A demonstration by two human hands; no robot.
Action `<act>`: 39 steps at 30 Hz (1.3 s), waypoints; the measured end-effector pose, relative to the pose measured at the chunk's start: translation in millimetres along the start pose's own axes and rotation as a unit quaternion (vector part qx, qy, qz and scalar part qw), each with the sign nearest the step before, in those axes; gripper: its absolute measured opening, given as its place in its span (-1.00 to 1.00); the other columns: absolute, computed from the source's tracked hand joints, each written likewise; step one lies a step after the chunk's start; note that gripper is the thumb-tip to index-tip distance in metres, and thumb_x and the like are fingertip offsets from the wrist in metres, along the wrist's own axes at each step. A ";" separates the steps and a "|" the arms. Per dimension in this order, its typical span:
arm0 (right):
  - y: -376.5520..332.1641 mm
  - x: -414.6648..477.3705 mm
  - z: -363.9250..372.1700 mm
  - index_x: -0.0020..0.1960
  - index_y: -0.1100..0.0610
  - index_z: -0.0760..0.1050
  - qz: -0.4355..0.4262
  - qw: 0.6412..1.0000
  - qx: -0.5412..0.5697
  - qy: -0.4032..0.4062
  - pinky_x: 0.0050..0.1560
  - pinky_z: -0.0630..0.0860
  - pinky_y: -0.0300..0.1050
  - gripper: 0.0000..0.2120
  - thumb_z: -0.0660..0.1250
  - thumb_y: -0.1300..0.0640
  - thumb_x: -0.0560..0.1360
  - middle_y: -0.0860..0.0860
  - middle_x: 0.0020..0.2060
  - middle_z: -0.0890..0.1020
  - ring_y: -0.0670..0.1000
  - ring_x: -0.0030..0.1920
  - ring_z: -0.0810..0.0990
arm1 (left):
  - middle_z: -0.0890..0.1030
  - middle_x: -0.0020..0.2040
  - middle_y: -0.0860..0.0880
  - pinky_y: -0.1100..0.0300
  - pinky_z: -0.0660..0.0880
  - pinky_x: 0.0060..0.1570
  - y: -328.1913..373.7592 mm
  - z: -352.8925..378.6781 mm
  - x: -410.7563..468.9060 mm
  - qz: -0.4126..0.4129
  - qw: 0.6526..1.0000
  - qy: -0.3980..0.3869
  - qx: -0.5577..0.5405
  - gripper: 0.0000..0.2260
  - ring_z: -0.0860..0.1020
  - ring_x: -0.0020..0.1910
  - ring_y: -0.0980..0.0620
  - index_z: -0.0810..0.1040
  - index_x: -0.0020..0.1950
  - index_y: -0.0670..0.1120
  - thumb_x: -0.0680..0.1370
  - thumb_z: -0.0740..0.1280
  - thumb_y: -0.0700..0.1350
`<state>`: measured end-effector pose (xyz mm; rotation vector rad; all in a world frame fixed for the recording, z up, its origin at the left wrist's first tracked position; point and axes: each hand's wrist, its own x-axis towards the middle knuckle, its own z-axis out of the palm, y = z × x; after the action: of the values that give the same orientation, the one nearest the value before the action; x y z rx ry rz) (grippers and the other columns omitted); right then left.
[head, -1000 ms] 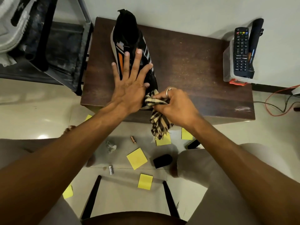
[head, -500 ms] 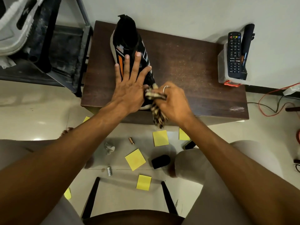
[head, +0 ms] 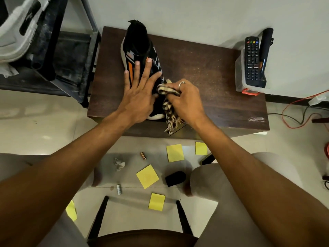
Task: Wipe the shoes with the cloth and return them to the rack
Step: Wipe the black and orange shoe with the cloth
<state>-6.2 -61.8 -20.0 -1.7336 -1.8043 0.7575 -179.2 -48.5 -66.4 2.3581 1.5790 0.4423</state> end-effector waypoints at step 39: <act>-7.4 27.7 0.1 0.18 0.09 0.69 -0.099 0.994 0.000 -0.038 -0.14 0.45 -0.36 -0.71 0.41 0.28 0.50 -0.16 -0.16 0.43 -0.19 -0.17 0.49 | -0.11 0.68 -0.11 -0.13 -0.22 0.60 -4.6 -4.9 14.8 -0.159 0.987 0.003 -0.015 -0.42 -0.18 0.65 -0.14 -0.09 0.67 -0.15 0.74 -0.04 0.08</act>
<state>-12.7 -34.3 -15.1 -1.5156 -1.9914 0.7476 -179.6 -32.8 -62.2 2.0314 1.8922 0.3982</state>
